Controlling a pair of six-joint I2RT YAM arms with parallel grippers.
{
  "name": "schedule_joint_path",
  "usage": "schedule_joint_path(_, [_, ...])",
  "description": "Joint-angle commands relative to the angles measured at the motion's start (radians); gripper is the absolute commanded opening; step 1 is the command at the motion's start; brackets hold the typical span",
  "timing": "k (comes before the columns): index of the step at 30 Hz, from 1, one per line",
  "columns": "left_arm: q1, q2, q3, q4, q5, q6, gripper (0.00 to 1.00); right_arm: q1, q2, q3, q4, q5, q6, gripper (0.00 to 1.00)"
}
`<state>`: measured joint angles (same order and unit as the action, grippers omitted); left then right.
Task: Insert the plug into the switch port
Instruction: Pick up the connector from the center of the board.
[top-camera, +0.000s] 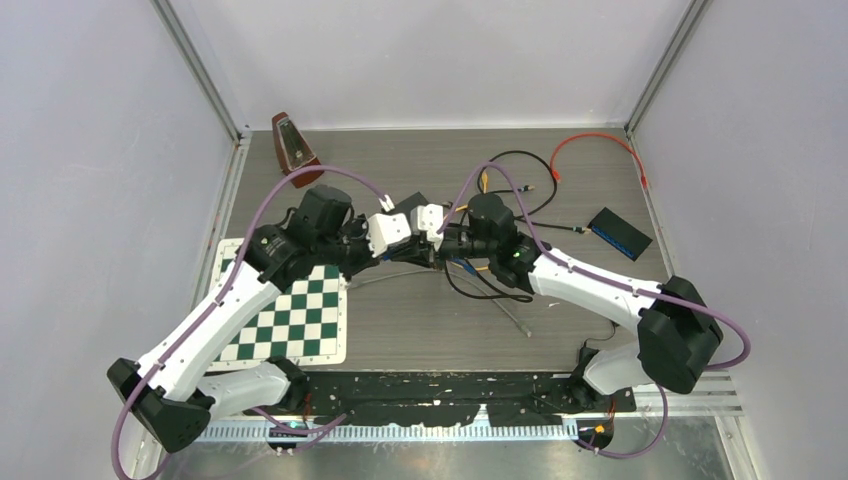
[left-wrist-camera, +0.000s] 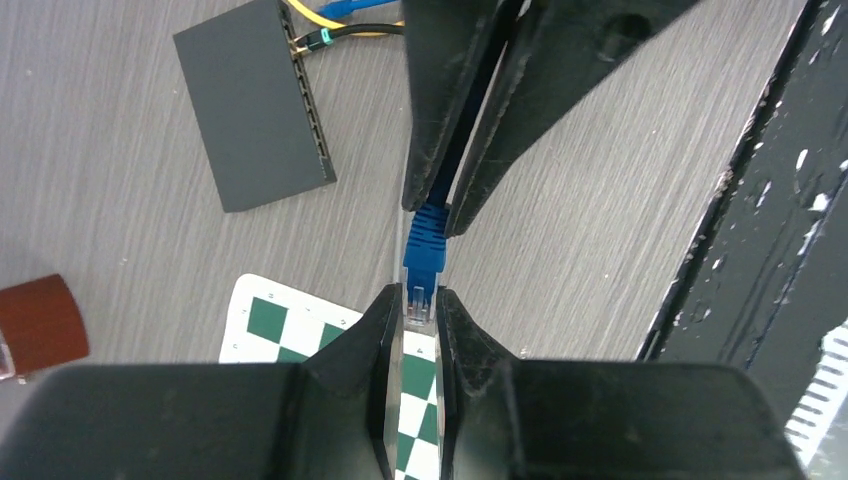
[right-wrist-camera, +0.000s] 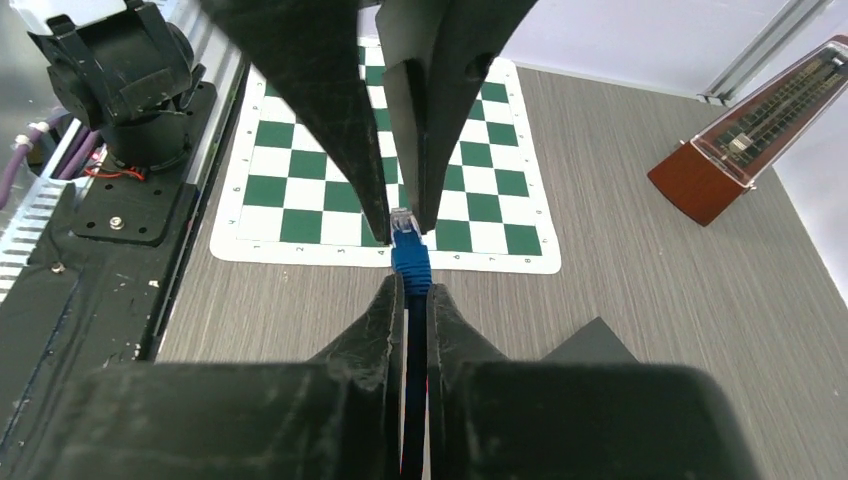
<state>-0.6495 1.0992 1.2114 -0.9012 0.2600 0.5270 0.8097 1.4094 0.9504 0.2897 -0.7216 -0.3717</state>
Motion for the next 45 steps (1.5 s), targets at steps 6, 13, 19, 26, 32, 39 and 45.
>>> schedule_joint_path(6, [0.185,-0.150,-0.090,0.252,0.185,-0.265,0.47,-0.001,-0.105,-0.089,0.122,0.115,-0.007,0.05])
schedule_joint_path(13, [0.225,-0.256,-0.193,0.405,0.129,-0.550,0.68,-0.018,-0.172,-0.186,0.269,0.178,0.026,0.05])
schedule_joint_path(19, [0.315,-0.218,-0.226,0.526,0.313,-0.920,0.67,-0.018,-0.237,-0.264,0.418,0.255,0.065,0.05])
schedule_joint_path(26, [0.315,-0.198,-0.343,0.839,0.413,-1.221,0.67,-0.017,-0.272,-0.302,0.493,0.277,0.102,0.05])
schedule_joint_path(32, [0.315,-0.168,-0.432,1.058,0.426,-1.366,0.66,-0.016,-0.269,-0.298,0.490,0.274,0.108,0.05])
schedule_joint_path(39, [0.315,-0.121,-0.501,1.228,0.466,-1.457,0.46,-0.015,-0.235,-0.276,0.483,0.270,0.120,0.05])
schedule_joint_path(45, [0.315,-0.115,-0.498,1.212,0.491,-1.436,0.28,-0.015,-0.197,-0.245,0.420,0.278,0.125,0.10])
